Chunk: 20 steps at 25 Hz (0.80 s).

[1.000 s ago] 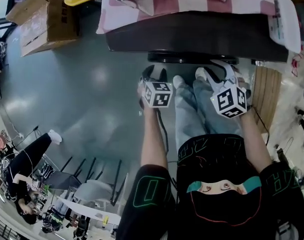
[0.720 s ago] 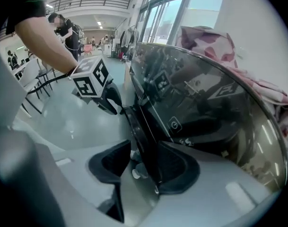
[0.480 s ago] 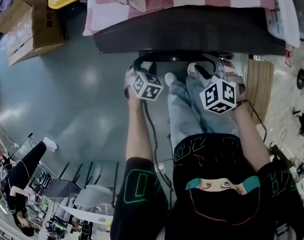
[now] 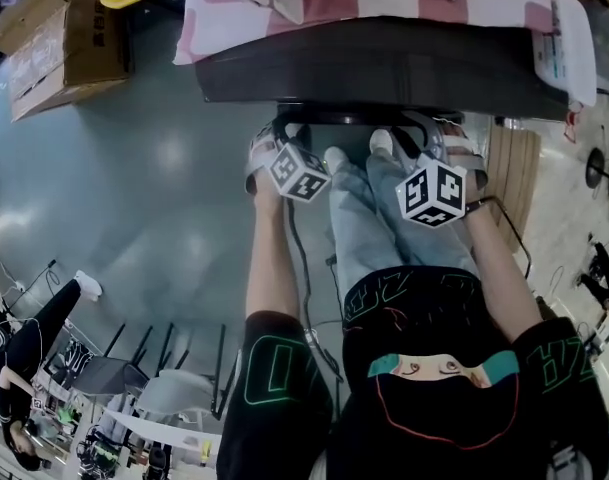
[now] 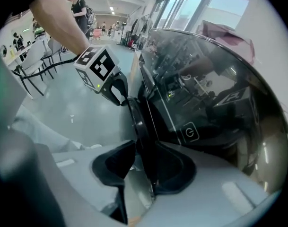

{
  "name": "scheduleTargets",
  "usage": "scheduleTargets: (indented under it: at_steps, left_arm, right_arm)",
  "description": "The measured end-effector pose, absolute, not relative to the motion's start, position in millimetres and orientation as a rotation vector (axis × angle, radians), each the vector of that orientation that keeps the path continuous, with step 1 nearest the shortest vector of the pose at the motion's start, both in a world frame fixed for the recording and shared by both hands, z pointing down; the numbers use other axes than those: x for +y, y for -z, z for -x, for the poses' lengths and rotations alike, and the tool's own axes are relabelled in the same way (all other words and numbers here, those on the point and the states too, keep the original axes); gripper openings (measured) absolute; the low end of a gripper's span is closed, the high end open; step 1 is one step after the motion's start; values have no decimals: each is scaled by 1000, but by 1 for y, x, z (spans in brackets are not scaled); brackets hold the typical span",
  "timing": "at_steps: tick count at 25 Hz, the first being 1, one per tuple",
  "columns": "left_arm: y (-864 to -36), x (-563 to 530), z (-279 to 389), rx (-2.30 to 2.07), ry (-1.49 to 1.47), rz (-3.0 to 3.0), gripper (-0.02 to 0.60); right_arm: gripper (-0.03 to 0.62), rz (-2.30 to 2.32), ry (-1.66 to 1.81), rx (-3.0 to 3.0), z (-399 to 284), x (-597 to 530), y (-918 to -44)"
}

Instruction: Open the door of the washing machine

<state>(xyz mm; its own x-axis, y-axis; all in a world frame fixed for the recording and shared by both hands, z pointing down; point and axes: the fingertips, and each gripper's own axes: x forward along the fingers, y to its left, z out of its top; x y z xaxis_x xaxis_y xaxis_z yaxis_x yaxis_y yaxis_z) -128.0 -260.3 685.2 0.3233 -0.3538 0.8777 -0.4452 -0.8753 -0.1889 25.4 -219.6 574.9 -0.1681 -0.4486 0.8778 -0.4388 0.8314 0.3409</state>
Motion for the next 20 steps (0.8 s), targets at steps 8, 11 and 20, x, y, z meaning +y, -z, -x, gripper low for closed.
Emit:
scheduleTargets:
  at_steps: [8, 11, 20]
  left_arm:
    - [-691, -247, 134, -677, -1678, -2447, 135]
    - [-692, -228, 136, -683, -1668, -2431, 132]
    - [-693, -156, 139, -812, -1618, -2322, 127]
  right_arm:
    - [120, -624, 21, -1803, -24, -214, -576]
    - [130, -597, 38, -1807, -23, -204, -577]
    - [144, -394, 76, -1855, -18, -159, -584]
